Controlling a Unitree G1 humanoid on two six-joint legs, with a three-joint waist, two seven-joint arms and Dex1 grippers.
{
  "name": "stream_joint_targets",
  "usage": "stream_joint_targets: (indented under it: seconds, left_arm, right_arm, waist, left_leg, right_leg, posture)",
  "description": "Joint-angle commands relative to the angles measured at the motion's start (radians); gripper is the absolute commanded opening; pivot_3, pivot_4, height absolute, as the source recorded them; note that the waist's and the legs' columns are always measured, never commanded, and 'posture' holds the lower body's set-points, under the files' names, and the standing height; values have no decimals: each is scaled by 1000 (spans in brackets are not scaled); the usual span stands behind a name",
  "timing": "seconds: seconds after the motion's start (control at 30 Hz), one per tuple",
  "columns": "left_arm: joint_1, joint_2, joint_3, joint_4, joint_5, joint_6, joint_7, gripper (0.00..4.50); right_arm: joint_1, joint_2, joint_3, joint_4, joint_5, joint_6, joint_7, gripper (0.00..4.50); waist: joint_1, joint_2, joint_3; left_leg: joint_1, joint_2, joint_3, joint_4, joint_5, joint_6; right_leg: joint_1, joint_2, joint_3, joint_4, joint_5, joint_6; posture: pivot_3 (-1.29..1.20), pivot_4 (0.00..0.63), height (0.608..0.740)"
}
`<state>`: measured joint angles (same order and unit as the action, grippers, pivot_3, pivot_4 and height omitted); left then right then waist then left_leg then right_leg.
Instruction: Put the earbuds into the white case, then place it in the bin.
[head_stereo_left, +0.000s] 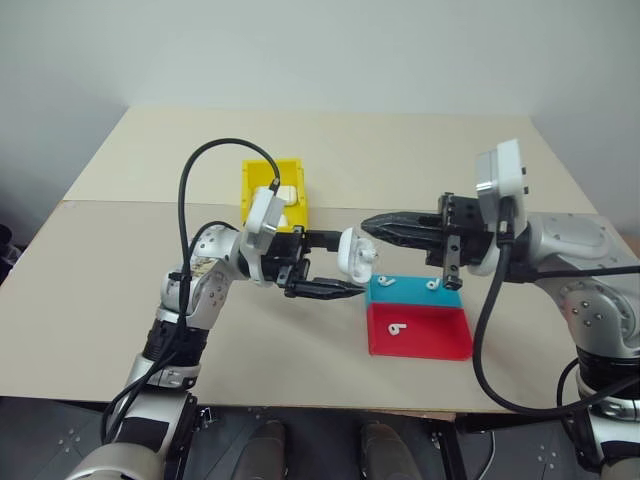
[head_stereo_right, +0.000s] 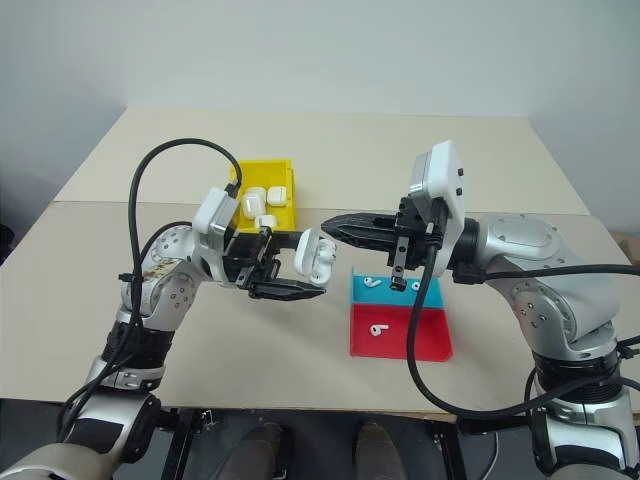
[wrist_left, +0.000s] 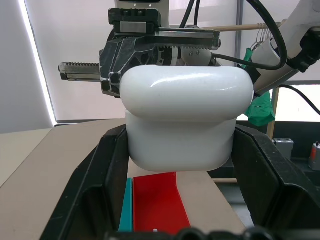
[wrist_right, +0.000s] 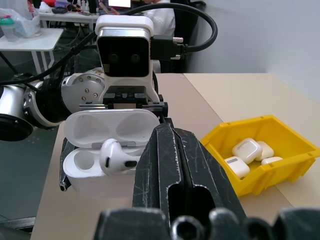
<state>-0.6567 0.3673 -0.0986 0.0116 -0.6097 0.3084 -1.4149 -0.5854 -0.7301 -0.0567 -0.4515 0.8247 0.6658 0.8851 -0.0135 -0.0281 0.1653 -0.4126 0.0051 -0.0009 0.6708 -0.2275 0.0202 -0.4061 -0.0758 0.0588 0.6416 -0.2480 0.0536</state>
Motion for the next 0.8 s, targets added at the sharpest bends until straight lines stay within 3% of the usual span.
stream_joint_targets:
  seconds: [0.03,0.43,0.63,0.73,0.8]
  left_arm:
    - [-2,0,10,-41,-24,4,4,2768]
    - [46,-10,28,-66,-34,16,85,2768]
    - [85,39,72,-98,-43,14,105,2768]
    - [102,65,85,-121,-53,19,101,2768]
    - [112,74,92,-136,-59,21,105,2768]
  right_arm:
    - [-11,3,-18,-27,-6,-18,-3,13]
    - [20,-30,-133,-7,-41,-14,-106,13]
    - [129,-177,-71,-15,-195,-61,-20,13]
    - [147,-238,22,10,-297,-119,58,655]
    - [120,-285,133,60,-440,-221,128,1316]
  waist:
    - [0,0,0]
    - [0,0,0]
    - [1,0,0]
    - [-5,0,0]
    - [-5,0,0]
  left_leg:
    - [0,0,0,0,0,0]
    - [0,0,0,0,0,0]
    - [0,0,0,0,0,0]
    - [0,0,1,0,0,0]
    - [2,1,2,0,0,0]
  right_leg:
    - [0,0,0,0,0,0]
    - [0,0,0,0,0,0]
    - [0,-1,0,0,0,0]
    - [0,0,0,0,0,0]
    - [0,0,1,0,0,0]
  posture:
    - [0,150,740]
    - [0,150,740]
    - [0,150,740]
    - [0,150,740]
    - [0,150,740]
